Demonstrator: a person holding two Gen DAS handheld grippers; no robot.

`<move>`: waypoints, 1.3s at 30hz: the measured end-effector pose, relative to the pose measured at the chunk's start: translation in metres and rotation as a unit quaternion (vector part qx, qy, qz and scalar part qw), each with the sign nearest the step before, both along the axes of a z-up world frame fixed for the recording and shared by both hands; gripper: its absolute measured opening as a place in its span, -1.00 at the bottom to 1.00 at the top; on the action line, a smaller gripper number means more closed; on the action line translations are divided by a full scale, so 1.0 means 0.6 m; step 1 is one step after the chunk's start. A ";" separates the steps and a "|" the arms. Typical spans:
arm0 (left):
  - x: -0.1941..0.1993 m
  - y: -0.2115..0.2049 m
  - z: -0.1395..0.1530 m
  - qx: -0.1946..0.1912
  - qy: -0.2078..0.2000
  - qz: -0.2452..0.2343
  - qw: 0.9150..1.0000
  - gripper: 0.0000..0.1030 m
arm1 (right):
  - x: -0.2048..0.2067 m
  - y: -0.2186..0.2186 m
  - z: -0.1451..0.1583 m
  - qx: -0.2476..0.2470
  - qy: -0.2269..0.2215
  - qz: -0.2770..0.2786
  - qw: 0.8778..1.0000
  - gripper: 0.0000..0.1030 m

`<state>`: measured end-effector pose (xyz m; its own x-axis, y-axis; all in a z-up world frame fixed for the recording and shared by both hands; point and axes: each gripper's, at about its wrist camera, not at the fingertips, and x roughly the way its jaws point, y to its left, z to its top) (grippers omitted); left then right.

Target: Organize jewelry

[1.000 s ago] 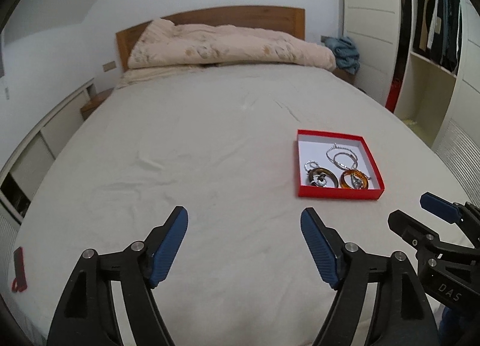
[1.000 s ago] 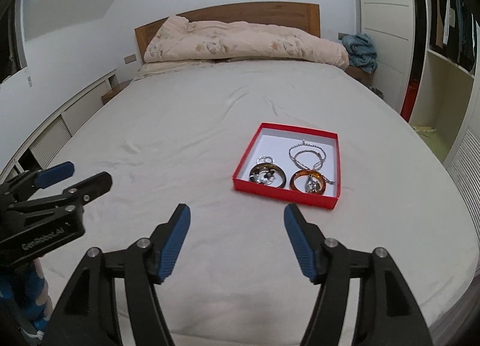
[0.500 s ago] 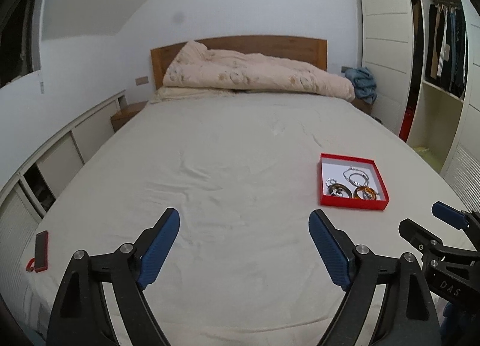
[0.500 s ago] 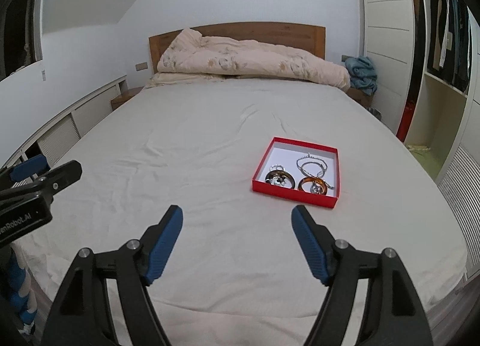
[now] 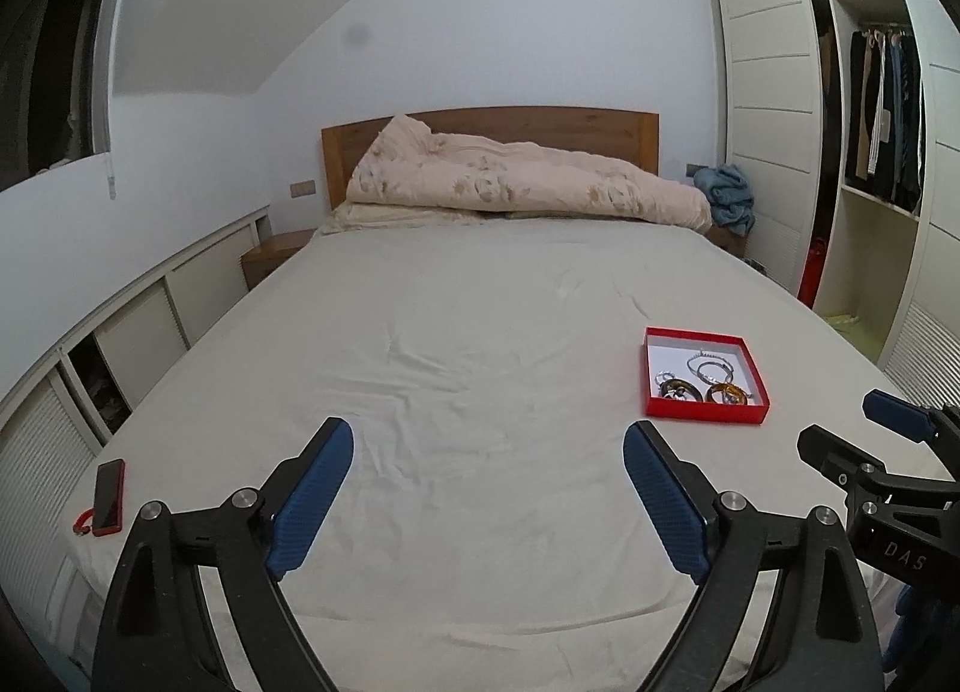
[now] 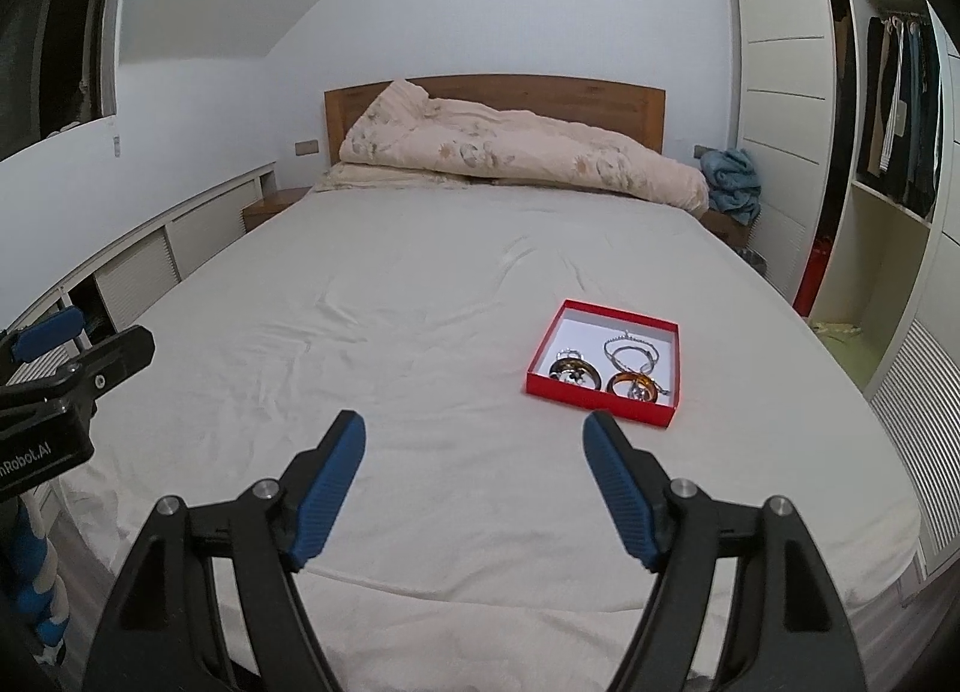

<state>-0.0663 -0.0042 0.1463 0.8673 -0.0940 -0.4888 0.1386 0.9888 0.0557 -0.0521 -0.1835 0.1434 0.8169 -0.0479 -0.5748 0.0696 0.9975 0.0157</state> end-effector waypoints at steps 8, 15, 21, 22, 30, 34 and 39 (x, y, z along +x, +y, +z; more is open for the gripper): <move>-0.026 0.008 0.009 -0.001 -0.008 -0.001 1.000 0.77 | -0.024 0.009 0.005 -0.004 -0.009 0.005 1.000 0.43; -0.034 0.003 0.009 0.001 -0.013 -0.001 1.000 0.79 | -0.037 0.013 0.004 -0.008 -0.017 0.005 1.000 0.45; -0.037 0.001 0.007 0.001 -0.013 -0.002 1.000 0.80 | -0.043 0.008 0.002 -0.009 -0.024 -0.001 1.000 0.55; -0.038 0.000 0.007 0.001 -0.012 -0.002 1.000 0.80 | -0.043 0.006 0.002 -0.008 -0.025 -0.003 1.000 0.55; -0.038 0.000 -0.001 0.002 -0.006 -0.003 1.000 0.81 | -0.043 -0.002 -0.006 -0.010 -0.022 -0.010 1.000 0.58; -0.035 0.001 -0.008 0.001 0.000 -0.003 1.000 0.82 | -0.040 -0.004 -0.013 -0.012 -0.018 -0.014 1.000 0.59; -0.029 0.001 -0.019 0.001 0.009 -0.003 1.000 0.83 | -0.035 -0.009 -0.021 -0.011 -0.012 -0.016 1.000 0.59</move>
<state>-0.0835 -0.0035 0.1351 0.8578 -0.0987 -0.5045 0.1461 0.9877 0.0551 -0.0730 -0.1890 0.1305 0.8281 -0.0869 -0.5538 0.1017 0.9948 -0.0040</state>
